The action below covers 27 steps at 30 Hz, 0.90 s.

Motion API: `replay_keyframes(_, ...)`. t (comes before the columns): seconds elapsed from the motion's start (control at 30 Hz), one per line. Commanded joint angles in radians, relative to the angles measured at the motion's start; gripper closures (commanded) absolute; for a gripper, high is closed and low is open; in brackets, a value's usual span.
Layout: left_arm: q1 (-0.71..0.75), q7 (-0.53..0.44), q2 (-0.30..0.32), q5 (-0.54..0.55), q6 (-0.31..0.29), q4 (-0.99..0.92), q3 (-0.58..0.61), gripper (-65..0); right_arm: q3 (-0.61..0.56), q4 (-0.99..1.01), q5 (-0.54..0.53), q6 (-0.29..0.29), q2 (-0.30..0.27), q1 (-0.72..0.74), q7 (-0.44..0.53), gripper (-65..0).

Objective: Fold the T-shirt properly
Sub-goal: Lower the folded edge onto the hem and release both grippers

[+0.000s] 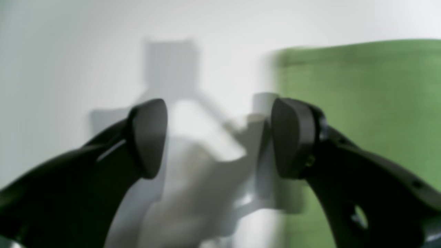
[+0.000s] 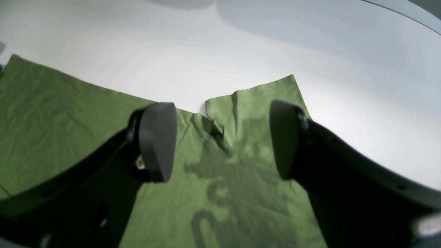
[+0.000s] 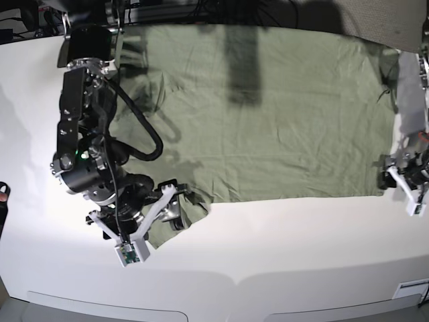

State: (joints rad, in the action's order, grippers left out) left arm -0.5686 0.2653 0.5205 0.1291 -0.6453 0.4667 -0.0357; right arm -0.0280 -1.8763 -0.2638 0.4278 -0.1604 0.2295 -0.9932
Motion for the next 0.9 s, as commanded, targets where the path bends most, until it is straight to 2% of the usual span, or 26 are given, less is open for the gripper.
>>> replay_keyframes(0.0,-0.039,-0.011,0.019,0.035,-0.038,0.016,-0.003,-45.1,0.002,-0.014,-0.005,0.003,-0.003,0.024,0.013,-41.6)
replay_keyframes(0.13,-0.055,0.041,-0.008,0.024,-0.053,0.016,-0.003,-45.1,0.003,-0.014,-0.005,0.003,-0.003,0.023,-0.039,-41.6)
replay_keyframes(0.33,-0.042,0.127,-0.023,0.020,-0.053,0.016,-0.003,-45.1,0.003,-0.015,-0.006,0.003,-0.003,0.022,-0.056,-41.6)
replay_keyframes(0.4,-0.040,0.169,-0.022,0.056,-0.053,0.016,-0.003,-45.1,0.003,-0.015,-0.005,0.003,-0.003,0.022,-0.056,-41.6)
replay_keyframes(0.53,-0.041,0.265,-0.022,0.206,-0.053,0.016,-0.003,-45.1,0.003,-0.015,-0.005,0.003,-0.003,0.022,-0.057,-41.6)
replay_keyframes(0.67,-0.047,0.340,-0.021,0.247,-0.053,0.017,-0.003,-45.1,0.003,-0.015,-0.005,0.003,-0.003,0.023,-0.056,-41.6)
replay_keyframes(0.73,-0.047,0.325,-0.021,0.237,-0.053,0.017,-0.003,-45.1,0.003,-0.015,-0.005,0.003,-0.003,0.023,-0.056,-41.6)
replay_keyframes(0.83,-0.047,0.141,-0.018,0.148,-0.053,0.017,-0.003,-45.1,0.003,-0.015,-0.006,0.003,-0.003,0.022,-0.062,-41.6)
replay_keyframes(0.87,-0.047,0.080,-0.020,0.099,0.009,0.017,-0.003,-45.1,0.003,-0.015,-0.005,0.003,-0.003,0.022,-0.067,-41.6)
